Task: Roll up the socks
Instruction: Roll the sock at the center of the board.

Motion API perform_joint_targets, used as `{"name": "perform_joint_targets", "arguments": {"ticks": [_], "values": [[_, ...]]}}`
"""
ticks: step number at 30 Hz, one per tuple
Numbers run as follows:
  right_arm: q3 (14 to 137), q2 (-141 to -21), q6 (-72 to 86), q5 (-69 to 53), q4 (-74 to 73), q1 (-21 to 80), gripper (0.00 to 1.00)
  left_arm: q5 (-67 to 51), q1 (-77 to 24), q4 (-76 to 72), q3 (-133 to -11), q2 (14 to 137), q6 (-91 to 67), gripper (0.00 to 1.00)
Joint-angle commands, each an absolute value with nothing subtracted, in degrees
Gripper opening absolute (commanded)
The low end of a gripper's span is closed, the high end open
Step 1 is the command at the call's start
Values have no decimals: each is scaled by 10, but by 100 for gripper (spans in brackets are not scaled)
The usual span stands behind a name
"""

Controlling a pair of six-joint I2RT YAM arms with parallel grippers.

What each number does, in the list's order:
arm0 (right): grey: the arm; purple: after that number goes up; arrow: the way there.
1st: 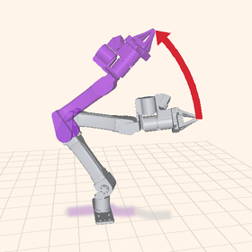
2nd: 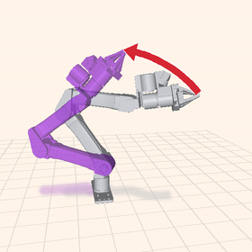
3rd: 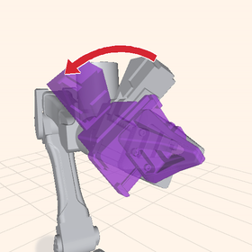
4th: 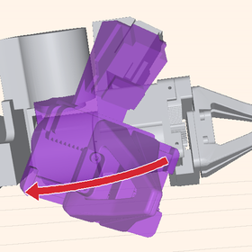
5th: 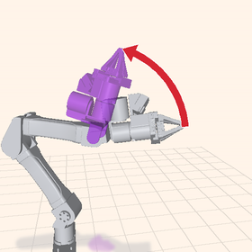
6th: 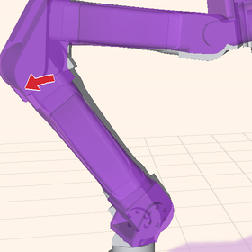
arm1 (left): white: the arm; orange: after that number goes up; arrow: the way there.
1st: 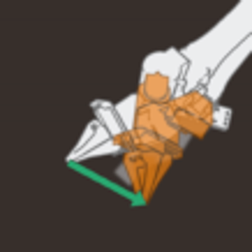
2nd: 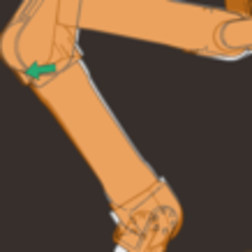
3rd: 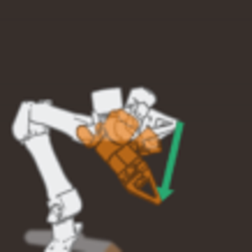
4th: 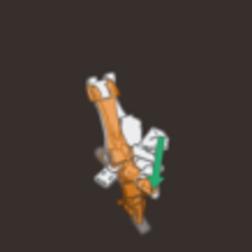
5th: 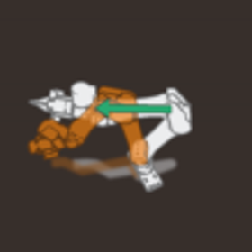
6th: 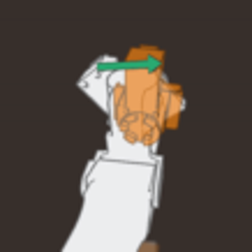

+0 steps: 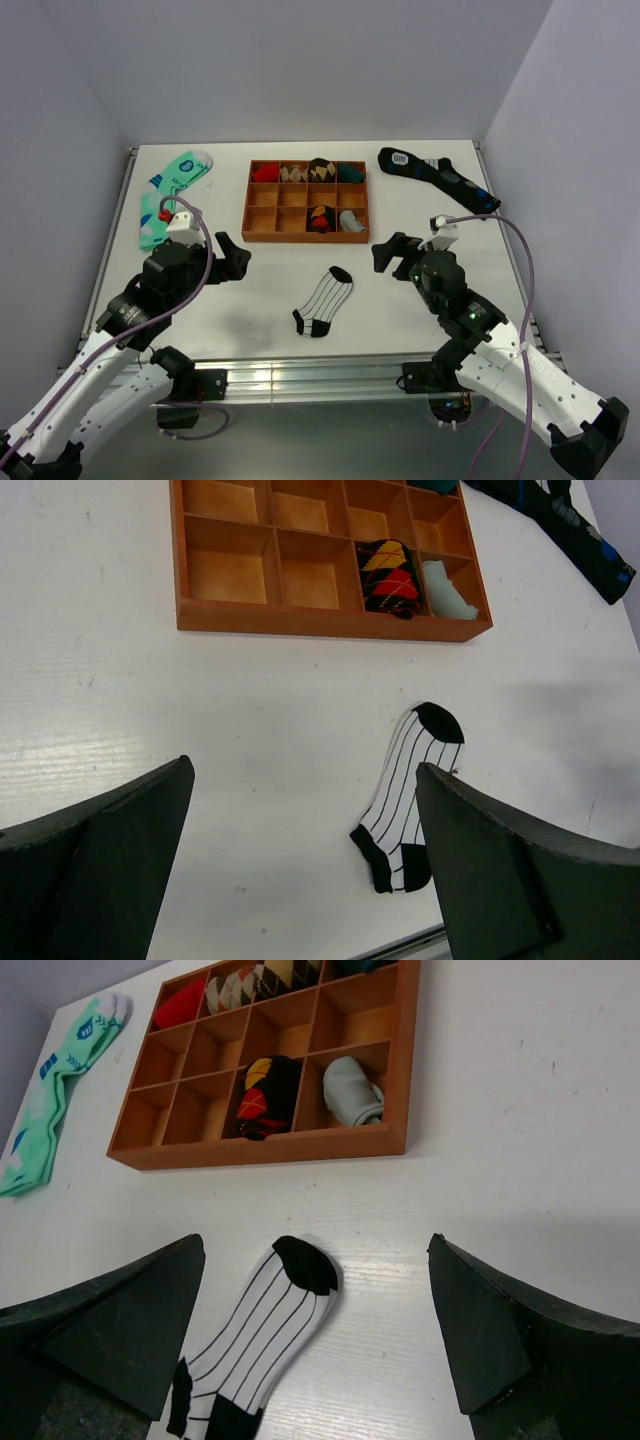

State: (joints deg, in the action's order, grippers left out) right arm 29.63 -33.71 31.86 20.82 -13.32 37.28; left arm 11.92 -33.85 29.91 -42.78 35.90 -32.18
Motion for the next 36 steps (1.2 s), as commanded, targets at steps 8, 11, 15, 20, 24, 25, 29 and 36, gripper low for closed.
{"name": "perform_joint_targets", "arguments": {"ticks": [8,11,15,20,24,25,29,36], "values": [[309,-350,297,230,-142,375,100,119,-341,294,-453,360,-316,100],[306,-347,294,222,-139,375,99,118,-340,294,-453,359,-315,100],[315,-365,292,196,-146,376,93,120,-340,295,-454,361,-314,99],[339,-452,308,211,-143,437,81,122,-341,297,-455,363,-315,99],[352,-508,316,236,-122,524,75,122,-341,295,-454,359,-315,99],[359,-519,318,239,-116,540,71,123,-341,296,-454,359,-316,99],[372,-599,342,275,-98,630,63,124,-341,298,-454,362,-316,99],[453,-781,365,373,-124,763,49,118,-340,296,-453,366,-315,99]]}}
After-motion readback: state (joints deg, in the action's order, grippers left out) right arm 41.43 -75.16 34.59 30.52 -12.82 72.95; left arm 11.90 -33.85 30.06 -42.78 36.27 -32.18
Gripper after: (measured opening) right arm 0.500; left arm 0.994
